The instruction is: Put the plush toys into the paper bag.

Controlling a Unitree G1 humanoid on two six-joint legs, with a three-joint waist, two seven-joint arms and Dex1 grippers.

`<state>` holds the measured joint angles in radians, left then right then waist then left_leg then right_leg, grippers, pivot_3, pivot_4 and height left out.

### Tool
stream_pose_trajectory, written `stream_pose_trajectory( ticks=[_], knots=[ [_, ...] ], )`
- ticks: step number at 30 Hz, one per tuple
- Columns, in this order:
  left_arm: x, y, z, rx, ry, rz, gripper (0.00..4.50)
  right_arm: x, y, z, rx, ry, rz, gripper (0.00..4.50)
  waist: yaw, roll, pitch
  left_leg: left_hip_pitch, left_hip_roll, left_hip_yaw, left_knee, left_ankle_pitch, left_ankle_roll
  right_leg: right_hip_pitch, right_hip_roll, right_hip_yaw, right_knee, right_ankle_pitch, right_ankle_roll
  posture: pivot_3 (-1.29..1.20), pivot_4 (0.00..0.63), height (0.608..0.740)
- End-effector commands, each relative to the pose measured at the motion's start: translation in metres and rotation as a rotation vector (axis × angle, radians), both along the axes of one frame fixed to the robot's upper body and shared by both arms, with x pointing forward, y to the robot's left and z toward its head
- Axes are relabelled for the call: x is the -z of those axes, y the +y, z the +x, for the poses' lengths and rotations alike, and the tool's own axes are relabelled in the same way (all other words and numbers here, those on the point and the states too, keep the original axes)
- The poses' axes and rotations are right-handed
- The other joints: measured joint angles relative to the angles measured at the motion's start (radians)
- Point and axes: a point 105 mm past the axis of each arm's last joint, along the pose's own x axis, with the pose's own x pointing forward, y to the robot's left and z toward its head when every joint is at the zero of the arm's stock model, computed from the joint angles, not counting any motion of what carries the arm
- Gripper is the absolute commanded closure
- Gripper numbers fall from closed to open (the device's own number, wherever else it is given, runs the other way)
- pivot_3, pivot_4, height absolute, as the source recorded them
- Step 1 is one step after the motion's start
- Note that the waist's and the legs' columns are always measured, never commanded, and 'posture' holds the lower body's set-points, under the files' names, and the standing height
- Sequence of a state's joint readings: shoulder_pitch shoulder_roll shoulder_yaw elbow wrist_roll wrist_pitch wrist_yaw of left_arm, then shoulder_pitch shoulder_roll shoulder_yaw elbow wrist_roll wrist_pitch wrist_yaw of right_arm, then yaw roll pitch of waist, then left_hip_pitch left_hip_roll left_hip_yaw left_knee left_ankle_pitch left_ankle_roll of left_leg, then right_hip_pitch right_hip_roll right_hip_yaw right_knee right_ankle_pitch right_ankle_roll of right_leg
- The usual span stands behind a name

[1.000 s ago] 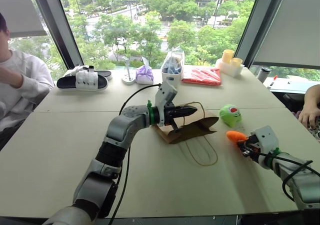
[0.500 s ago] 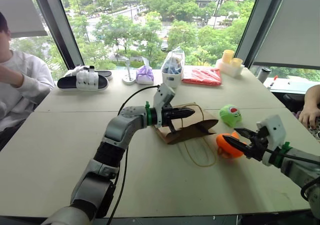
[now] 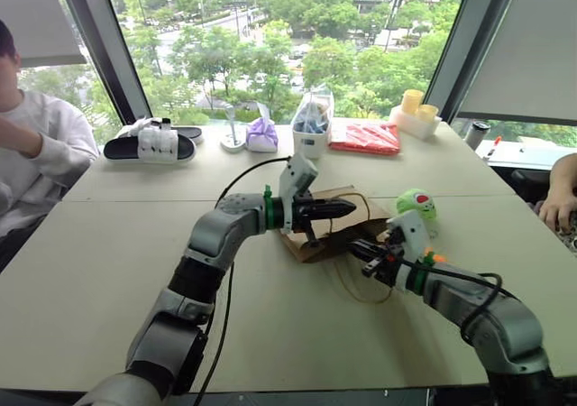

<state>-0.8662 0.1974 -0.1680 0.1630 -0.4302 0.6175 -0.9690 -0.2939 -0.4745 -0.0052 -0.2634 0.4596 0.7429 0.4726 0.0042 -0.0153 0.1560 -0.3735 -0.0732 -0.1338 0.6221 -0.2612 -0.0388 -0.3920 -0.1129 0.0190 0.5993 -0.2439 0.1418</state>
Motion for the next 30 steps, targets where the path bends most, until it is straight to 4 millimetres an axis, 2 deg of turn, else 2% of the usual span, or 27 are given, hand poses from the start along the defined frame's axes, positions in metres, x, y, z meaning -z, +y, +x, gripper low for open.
stream_pose_trajectory(
  ticks=[1,6,10,15,17,22,25,30],
  knots=[
    [-0.021,0.0,-0.008,0.035,-0.032,-0.062,4.5,0.017,0.011,0.018,0.0,-0.012,-0.058,4.47,-0.003,0.0,0.0,0.0,0.0,0.0,0.0,0.0,0.0,0.0,0.0,0.0,0.0,0.0,0.0,0.0,0.15,0.74],
    [-0.046,0.001,-0.002,-0.035,-0.085,-0.12,4.5,0.035,0.02,0.025,0.004,-0.007,-0.106,4.47,-0.008,0.0,0.0,0.0,0.0,-0.001,0.0,0.002,-0.003,-0.001,0.0,0.0,0.0,0.0,0.0,0.0,0.15,0.74],
    [-0.066,-0.005,-0.023,0.046,-0.113,-0.15,4.5,0.042,0.027,0.025,-0.005,-0.004,-0.119,4.47,-0.018,0.0,0.0,0.0,0.0,-0.001,0.0,0.002,-0.004,-0.001,0.0,0.0,0.0,0.0,0.0,0.0,0.15,0.74],
    [-0.08,-0.007,-0.042,0.124,-0.09,-0.197,4.5,0.047,0.031,0.024,-0.014,0.001,-0.129,4.47,-0.02,0.0,0.0,0.0,0.0,-0.001,-0.001,0.002,-0.003,0.0,0.0,0.0,0.001,0.0,0.0,0.0,0.15,0.74],
    [-0.083,-0.006,-0.044,0.136,-0.071,-0.219,4.5,0.047,0.033,0.023,-0.017,-0.001,-0.13,4.47,-0.021,0.0,0.0,0.001,0.0,-0.001,-0.001,0.001,-0.003,0.0,0.0,0.0,0.001,0.0,0.0,0.0,0.15,0.74],
    [-0.069,-0.003,-0.034,0.09,-0.043,-0.189,4.5,0.046,0.033,0.023,-0.011,-0.008,-0.121,4.47,-0.02,0.0,0.0,0.001,0.0,-0.001,0.0,0.001,-0.003,0.0,0.0,0.0,0.002,0.0,0.0,0.0,0.15,0.74],
    [-0.054,-0.001,-0.021,0.026,-0.041,-0.145,4.5,0.028,0.031,0.019,-0.004,-0.067,-0.041,4.47,-0.019,0.0,0.0,0.001,0.0,-0.001,0.0,0.002,-0.003,-0.001,0.0,0.0,0.002,0.0,0.0,0.0,0.15,0.74],
    [-0.038,0.003,-0.003,-0.04,-0.032,-0.109,4.5,-0.02,0.037,-0.012,-0.056,-0.186,0.125,4.47,-0.016,0.0,0.0,0.0,0.0,-0.001,-0.001,0.002,-0.003,-0.001,0.0,0.001,0.002,0.0,0.0,0.0,0.15,0.74]
  ],
)
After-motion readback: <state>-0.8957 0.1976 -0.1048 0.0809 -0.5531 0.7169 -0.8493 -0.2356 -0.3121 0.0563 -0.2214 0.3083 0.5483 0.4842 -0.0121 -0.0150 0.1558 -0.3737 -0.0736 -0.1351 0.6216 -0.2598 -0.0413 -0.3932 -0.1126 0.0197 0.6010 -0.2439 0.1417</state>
